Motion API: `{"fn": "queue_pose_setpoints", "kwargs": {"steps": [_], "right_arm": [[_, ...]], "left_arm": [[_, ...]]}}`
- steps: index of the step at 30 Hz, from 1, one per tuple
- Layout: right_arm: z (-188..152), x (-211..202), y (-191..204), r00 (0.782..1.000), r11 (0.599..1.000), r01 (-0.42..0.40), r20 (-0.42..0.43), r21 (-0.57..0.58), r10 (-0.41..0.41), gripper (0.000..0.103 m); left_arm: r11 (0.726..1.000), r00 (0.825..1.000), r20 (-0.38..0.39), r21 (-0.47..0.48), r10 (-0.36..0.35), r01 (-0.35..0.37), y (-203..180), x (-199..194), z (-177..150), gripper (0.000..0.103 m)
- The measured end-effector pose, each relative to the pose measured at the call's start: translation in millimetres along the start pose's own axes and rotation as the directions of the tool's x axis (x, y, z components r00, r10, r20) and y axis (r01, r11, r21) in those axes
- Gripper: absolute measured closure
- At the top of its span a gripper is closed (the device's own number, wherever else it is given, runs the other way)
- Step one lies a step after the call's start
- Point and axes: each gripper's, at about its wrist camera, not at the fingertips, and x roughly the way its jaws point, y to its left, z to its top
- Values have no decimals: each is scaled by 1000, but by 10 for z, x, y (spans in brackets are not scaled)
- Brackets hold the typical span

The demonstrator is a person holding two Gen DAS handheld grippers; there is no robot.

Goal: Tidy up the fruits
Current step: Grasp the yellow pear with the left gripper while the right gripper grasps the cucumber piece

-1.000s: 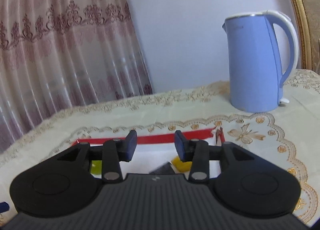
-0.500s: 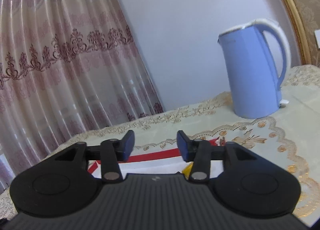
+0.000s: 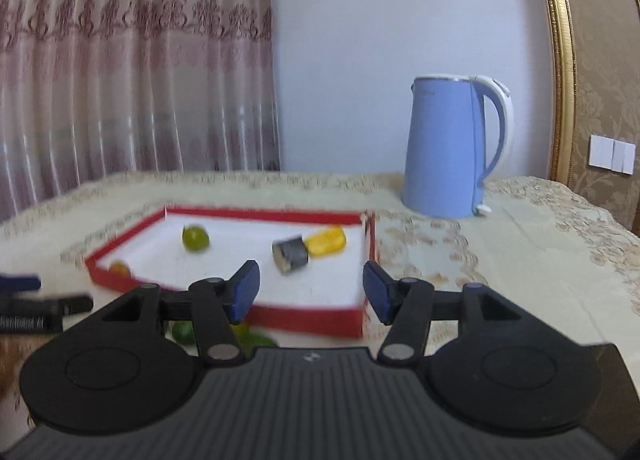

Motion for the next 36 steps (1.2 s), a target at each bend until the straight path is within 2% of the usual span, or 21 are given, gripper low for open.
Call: {"fn": "queue_pose_setpoints", "kwargs": {"steps": [2,7,9,12,15,20,25,30,32,36], "right_arm": [[-31,-93,12,1000,1000,-26,-15,8,26,48],[-90,-139,129,997,995,-26,-71,-100,19,48],[-118,-89,131,996,996,-50,-82,-72,44,48],[-179,-19,239,994,990,-87,-70,-112,80,48],[-176,77,301,990,988,-116,-91,-99,108,48],[-208,208,313,988,990,-82,-144,-119,64,48],[-207,308,292,981,991,-93,-177,-99,75,49],[-225,437,361,974,988,-92,-217,-127,63,56],[-241,490,379,970,987,-87,-238,-132,53,67],[-267,503,404,970,986,-58,-243,-155,19,72]], "left_arm": [[1000,1000,8,-3,6,-6,7,-18,0,8],[1000,1000,13,11,-24,23,-7,-24,0,8],[1000,1000,13,13,-28,28,-14,-22,-3,8],[999,999,8,11,-47,47,-13,-15,-1,8],[999,998,34,9,-51,50,-7,-58,-13,8],[998,997,47,6,-62,62,0,-75,-9,8],[998,998,36,4,-55,55,3,-66,-5,8],[998,997,40,5,-59,59,9,-75,-8,8],[998,997,40,7,-62,61,5,-73,-9,8],[998,997,41,9,-65,65,-1,-77,-10,8]]}}
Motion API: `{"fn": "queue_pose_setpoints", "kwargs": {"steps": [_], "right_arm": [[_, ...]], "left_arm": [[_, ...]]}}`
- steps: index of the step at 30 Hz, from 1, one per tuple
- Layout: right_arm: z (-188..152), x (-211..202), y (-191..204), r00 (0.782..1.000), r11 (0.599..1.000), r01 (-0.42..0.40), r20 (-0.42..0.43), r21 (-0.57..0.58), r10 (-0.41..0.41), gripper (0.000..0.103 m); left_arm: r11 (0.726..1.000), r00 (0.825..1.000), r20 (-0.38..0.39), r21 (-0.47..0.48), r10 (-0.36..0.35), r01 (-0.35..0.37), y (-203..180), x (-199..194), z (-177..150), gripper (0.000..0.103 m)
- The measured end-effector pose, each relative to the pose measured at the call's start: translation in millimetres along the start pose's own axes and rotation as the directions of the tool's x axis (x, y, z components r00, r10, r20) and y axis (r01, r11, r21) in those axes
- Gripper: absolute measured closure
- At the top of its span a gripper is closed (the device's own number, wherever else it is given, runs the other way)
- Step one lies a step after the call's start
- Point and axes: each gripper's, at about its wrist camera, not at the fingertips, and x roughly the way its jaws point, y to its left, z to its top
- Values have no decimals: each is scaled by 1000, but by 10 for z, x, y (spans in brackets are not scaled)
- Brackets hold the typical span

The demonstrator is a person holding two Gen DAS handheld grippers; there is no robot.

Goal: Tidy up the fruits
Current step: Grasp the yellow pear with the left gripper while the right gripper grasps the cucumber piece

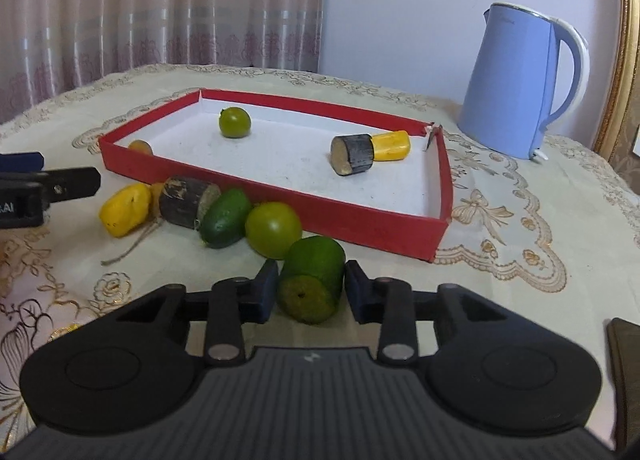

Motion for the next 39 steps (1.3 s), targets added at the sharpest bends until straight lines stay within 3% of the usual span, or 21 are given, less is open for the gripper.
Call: {"fn": "queue_pose_setpoints", "kwargs": {"steps": [7,11,16,18,21,26,29,39], "right_arm": [[-62,-302,-65,997,999,42,69,25,-44,72],[-108,-396,-152,996,997,22,80,71,-27,72],[-150,-393,-205,997,994,22,77,108,-31,72],[-162,-395,-203,997,994,15,78,110,-24,72],[-176,-393,-193,997,994,10,77,111,-19,72],[-187,-379,-182,997,994,7,75,113,-15,72],[-187,-378,-185,997,993,6,74,115,-15,72],[-189,-385,-184,997,993,-4,76,119,-6,72]], "left_arm": [[996,999,-2,81,-36,36,-129,-43,-18,8],[977,995,-23,188,-100,103,-364,-68,-60,8],[952,996,-29,292,-84,88,-562,13,-68,8],[953,995,-46,289,-86,96,-553,74,-42,14],[957,993,-77,270,-89,107,-496,152,10,34],[970,989,-119,217,-85,109,-392,251,47,45],[973,988,-129,203,-87,112,-378,265,57,59],[985,993,-103,156,-60,76,-109,101,75,60]]}}
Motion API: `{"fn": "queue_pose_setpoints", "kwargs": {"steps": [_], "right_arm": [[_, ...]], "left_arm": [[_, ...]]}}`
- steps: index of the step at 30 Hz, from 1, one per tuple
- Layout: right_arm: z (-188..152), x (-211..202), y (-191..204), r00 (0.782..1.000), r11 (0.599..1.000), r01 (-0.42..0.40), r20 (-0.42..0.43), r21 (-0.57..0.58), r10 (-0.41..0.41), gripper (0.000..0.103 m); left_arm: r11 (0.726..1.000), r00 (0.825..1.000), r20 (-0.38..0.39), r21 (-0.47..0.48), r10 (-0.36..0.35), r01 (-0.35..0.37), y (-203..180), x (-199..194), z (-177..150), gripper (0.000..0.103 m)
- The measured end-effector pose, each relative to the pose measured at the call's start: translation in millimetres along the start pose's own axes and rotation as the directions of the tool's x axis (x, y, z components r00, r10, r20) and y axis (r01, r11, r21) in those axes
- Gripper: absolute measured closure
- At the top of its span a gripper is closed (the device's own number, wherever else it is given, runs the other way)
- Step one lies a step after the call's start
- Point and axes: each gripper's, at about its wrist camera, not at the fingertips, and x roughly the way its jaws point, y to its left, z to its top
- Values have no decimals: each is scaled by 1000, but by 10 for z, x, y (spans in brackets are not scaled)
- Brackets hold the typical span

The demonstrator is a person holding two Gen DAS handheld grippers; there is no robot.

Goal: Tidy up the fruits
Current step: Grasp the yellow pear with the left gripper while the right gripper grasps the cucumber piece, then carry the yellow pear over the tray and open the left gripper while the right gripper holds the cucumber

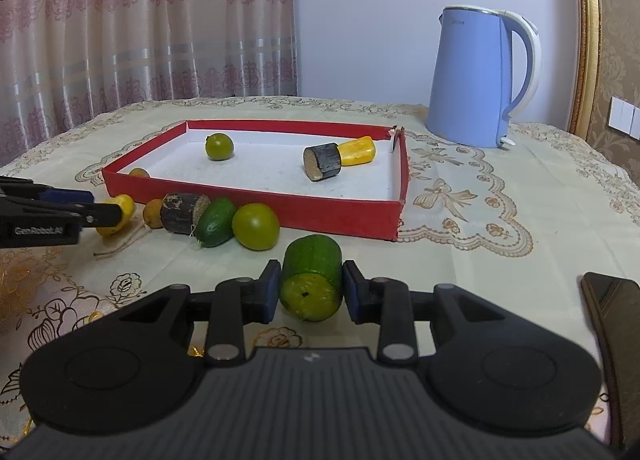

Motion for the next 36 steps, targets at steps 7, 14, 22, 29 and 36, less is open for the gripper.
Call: {"fn": "queue_pose_setpoints", "kwargs": {"steps": [7,14,22,29,36], "right_arm": [[-4,-3,-23,1000,1000,1,2,18,-1,72],[-8,-5,-30,1000,1000,2,3,24,-2,72],[-9,-17,-58,1000,999,4,7,39,-4,72],[11,-82,-42,1000,999,1,31,38,-3,72],[54,-184,-1,998,999,-17,62,39,14,72]], "left_arm": [[999,999,-32,40,7,-6,-28,69,6,59],[987,999,-48,160,2,6,-182,247,0,60],[992,998,-56,128,-7,14,-165,245,20,64],[998,1000,-28,56,-6,8,-60,65,13,65],[997,999,2,57,45,-45,-8,-43,80,65]]}}
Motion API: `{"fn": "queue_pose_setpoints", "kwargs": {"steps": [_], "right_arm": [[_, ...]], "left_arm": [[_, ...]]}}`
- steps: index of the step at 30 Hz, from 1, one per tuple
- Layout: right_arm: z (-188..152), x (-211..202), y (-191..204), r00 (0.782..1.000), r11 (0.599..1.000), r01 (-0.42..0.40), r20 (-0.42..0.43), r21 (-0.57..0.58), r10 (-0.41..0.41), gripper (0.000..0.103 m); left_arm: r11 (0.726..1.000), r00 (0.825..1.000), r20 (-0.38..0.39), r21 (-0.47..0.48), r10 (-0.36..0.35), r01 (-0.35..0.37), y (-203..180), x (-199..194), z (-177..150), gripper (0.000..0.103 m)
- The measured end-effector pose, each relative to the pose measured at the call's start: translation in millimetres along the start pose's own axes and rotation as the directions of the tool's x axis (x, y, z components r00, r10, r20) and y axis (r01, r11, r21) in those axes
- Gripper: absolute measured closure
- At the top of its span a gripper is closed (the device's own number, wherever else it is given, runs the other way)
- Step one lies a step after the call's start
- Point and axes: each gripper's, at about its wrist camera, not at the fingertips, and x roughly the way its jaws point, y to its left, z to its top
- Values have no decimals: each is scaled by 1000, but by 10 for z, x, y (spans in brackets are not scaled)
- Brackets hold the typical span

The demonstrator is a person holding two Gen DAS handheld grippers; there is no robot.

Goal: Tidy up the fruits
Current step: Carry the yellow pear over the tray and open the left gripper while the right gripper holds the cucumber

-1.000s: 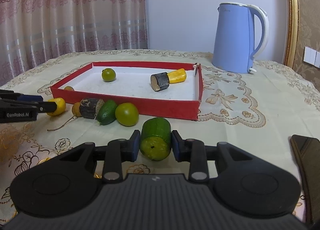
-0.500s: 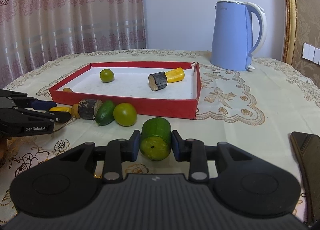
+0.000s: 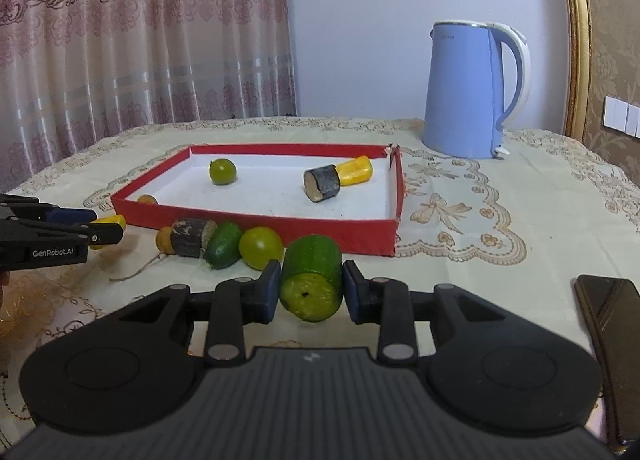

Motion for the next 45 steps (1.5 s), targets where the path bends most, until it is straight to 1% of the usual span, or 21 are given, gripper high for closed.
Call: {"fn": "queue_pose_setpoints", "kwargs": {"steps": [8,14,17,21,26,34,39,45], "right_arm": [[45,-79,49,999,1000,-24,24,1,24,72],[82,-129,67,999,1000,-31,38,0,31,72],[94,-145,64,999,1000,-31,42,0,31,72],[104,-178,63,999,1000,-27,47,-3,27,72],[120,-214,50,998,1000,-24,54,-4,24,72],[121,-263,27,998,1000,-16,56,-1,16,72],[112,-279,22,998,1000,-10,56,-1,10,72],[91,-307,-16,999,1000,1,53,9,-2,72]], "left_arm": [[998,999,6,12,54,-54,-22,17,121,65],[998,997,49,27,59,-61,-69,70,369,65],[998,996,66,28,62,-64,-102,161,534,65],[998,996,69,25,49,-51,-148,321,731,65],[997,995,68,38,71,-74,-238,561,925,65],[992,996,37,93,82,-85,-430,941,1100,65],[994,998,-17,88,64,-63,-516,1194,1179,65],[990,995,-53,118,86,-79,-622,1423,1213,65]]}}
